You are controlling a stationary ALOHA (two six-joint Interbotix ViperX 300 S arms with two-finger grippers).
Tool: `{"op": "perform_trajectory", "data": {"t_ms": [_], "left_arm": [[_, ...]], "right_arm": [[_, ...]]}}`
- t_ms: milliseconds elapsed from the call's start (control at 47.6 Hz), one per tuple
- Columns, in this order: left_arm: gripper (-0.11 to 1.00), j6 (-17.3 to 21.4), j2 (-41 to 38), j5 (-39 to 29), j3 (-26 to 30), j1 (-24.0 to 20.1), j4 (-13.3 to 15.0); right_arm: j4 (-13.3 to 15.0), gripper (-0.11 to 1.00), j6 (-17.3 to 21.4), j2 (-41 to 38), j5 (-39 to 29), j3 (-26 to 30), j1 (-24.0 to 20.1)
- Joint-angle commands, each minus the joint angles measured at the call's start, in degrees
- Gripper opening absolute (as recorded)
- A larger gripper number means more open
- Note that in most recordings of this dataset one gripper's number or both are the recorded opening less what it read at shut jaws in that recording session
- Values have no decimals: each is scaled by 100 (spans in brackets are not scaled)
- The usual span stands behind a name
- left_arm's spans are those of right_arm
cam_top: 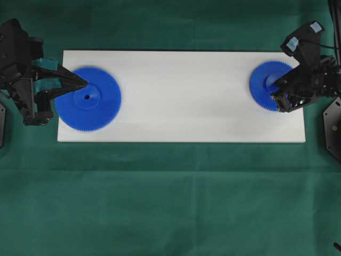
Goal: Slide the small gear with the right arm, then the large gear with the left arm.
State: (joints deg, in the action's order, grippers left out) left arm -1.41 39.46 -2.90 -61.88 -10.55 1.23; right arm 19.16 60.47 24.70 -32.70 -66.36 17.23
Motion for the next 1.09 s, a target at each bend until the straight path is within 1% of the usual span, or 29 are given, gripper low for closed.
{"op": "perform_trajectory", "data": {"t_ms": [0, 168, 252, 399, 567, 651, 904, 1072], "left_arm": [[-1, 9, -9, 26, 123, 9, 9], [-1, 9, -9, 53, 123, 9, 9], [-1, 9, -9, 53, 123, 9, 9], [-1, 9, -9, 53, 123, 9, 9], [-1, 9, -9, 62, 132, 9, 9], [-1, 9, -9, 62, 123, 9, 9], [-1, 9, -9, 62, 123, 9, 9], [-1, 9, -9, 53, 149, 9, 9]], "right_arm": [[-70, 50, 53, -62, -281, -510, 26], [-35, 50, 44, 114, -220, -510, -26], [0, 50, -18, 229, -44, -492, -105], [308, 50, 0, 492, 404, -431, -299], [773, 50, -9, 721, 765, -308, -448], [1099, 50, 0, 817, 879, -229, -492], [2004, 50, 0, 1292, 993, 9, -492], [2496, 50, 0, 1705, 1134, 97, -492]]}}
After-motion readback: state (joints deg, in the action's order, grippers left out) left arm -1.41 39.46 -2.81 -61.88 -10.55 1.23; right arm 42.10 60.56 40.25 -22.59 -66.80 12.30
